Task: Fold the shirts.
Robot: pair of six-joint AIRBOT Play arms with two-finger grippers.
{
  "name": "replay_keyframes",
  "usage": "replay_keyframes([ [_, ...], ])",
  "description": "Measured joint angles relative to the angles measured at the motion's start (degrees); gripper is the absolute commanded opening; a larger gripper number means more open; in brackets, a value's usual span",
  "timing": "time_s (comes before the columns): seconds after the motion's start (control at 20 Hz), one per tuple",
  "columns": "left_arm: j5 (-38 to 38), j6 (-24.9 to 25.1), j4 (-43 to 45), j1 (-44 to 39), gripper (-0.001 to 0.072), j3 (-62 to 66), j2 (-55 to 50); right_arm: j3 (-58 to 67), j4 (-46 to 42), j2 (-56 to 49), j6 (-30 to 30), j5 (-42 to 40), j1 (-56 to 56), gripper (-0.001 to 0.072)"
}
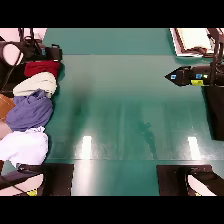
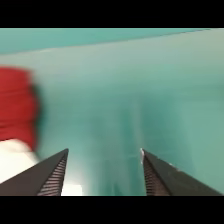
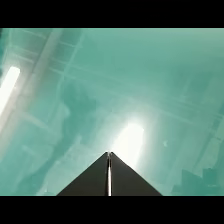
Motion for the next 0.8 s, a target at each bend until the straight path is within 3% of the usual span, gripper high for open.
replay_keyframes([
  [0.35, 11.85, -1.6, 2.29, 11.63, 0.0552, 0.0, -16.9, -0.04, -0.09, -0.02, -0.02, 0.02, 0.0, 0.0018],
  [0.75, 23.23, -1.79, 2.36, 14.62, 0.0542, 1.55, -26.77, -3.26, 0.31, -0.04, -0.02, 0.09, 0.0, 0.0018],
  [0.8, 23.78, -1.81, 2.36, 14.67, 0.0314, 1.88, -27.52, -3.5, 0.42, -0.04, -0.02, 0.09, 0.0, 0.0018],
])
